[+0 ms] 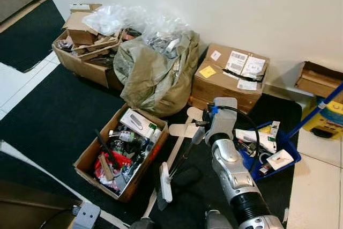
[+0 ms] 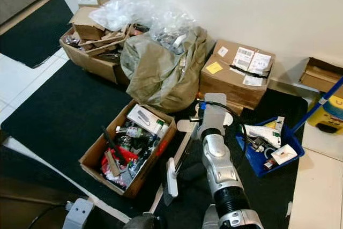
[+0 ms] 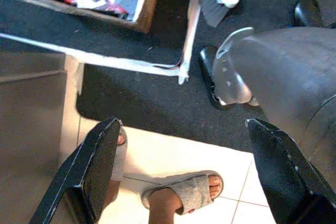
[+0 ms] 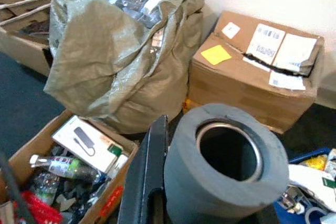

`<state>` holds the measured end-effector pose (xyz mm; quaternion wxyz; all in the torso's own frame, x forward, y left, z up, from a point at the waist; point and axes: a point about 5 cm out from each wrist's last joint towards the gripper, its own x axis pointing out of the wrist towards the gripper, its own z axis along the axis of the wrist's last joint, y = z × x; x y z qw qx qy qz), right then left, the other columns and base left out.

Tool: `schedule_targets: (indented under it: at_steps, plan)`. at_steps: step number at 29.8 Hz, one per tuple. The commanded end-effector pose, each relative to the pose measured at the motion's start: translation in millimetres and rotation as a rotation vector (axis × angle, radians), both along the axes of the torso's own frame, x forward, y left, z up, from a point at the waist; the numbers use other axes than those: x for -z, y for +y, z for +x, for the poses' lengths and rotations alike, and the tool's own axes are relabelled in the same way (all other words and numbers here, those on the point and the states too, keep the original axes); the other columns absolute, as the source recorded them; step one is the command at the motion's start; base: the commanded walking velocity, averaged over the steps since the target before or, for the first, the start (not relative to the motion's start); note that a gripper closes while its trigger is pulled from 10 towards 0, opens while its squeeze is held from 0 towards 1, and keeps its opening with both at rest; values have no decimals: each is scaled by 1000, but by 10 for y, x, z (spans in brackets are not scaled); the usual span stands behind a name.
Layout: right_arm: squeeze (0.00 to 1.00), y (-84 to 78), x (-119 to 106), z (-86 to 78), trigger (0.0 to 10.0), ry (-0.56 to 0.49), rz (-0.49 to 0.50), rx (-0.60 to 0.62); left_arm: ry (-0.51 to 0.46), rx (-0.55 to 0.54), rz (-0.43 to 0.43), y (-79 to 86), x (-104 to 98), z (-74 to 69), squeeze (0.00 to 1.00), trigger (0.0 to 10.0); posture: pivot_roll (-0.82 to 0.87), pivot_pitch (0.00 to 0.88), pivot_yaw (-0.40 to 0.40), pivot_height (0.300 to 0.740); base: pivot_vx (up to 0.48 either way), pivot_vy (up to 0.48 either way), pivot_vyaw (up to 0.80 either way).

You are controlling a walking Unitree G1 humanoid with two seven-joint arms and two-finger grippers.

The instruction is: Sweep floor

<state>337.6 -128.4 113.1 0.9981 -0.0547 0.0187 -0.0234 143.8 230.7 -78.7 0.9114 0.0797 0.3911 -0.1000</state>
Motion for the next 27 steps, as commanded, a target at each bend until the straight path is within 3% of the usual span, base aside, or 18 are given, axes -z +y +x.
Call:
schedule_targets:
  at_steps: [1, 2, 3, 5, 8, 9, 10, 14, 17, 20, 22, 27]
  plan:
    - [0, -289, 231, -81, 10000, 105, -263, 118, 35, -17, 16, 108, 22, -129, 0, 10000, 32, 324, 97, 740, 0, 0, 0]
    - [0, -289, 231, -81, 10000, 105, -263, 118, 35, -17, 16, 108, 22, -129, 0, 10000, 32, 324, 97, 740, 0, 0, 0]
    - [0, -357, 164, -65, 10000, 90, -345, 139, 33, -15, 13, 91, 23, -121, 0, 10000, 26, 320, 97, 740, 0, 0, 0]
    - [0, -357, 164, -65, 10000, 90, -345, 139, 33, -15, 13, 91, 23, -121, 0, 10000, 26, 320, 97, 740, 0, 0, 0]
    - [0, -641, 8, -42, 10000, 101, -567, 198, 18, -10, -1, 30, 21, -80, 0, 10000, 12, 306, 87, 740, 0, 0, 0]
    - [0, -641, 8, -42, 10000, 101, -567, 198, 18, -10, -1, 30, 21, -80, 0, 10000, 12, 306, 87, 740, 0, 0, 0]
    - [0, -849, -88, -46, 10000, 114, -652, 237, 13, -13, -5, 10, 19, -60, 0, 10000, 2, 303, 81, 740, 0, 0, 0]
    - [0, -974, -141, -52, 10000, 116, -694, 267, 9, -15, -8, 2, 17, -52, 0, 10000, 1, 303, 80, 740, 0, 0, 0]
    - [0, -1195, -146, -105, 10000, 152, -726, 319, 8, -18, -11, -6, 18, -48, 0, 10000, -2, 301, 77, 740, 0, 0, 0]
    - [0, -1265, -131, -133, 10000, 168, -737, 336, 7, -20, -12, -9, 19, -48, 0, 10000, -5, 298, 76, 740, 0, 0, 0]
    - [0, -1438, -67, -210, 10000, 205, -791, 368, 8, -22, -13, -10, 22, -58, 0, 10000, -4, 298, 77, 740, 0, 0, 0]
    - [0, -1580, -97, -262, 10000, 211, -825, 398, 9, -24, -14, -9, 23, -62, 0, 10000, -7, 299, 77, 740, 0, 0, 0]
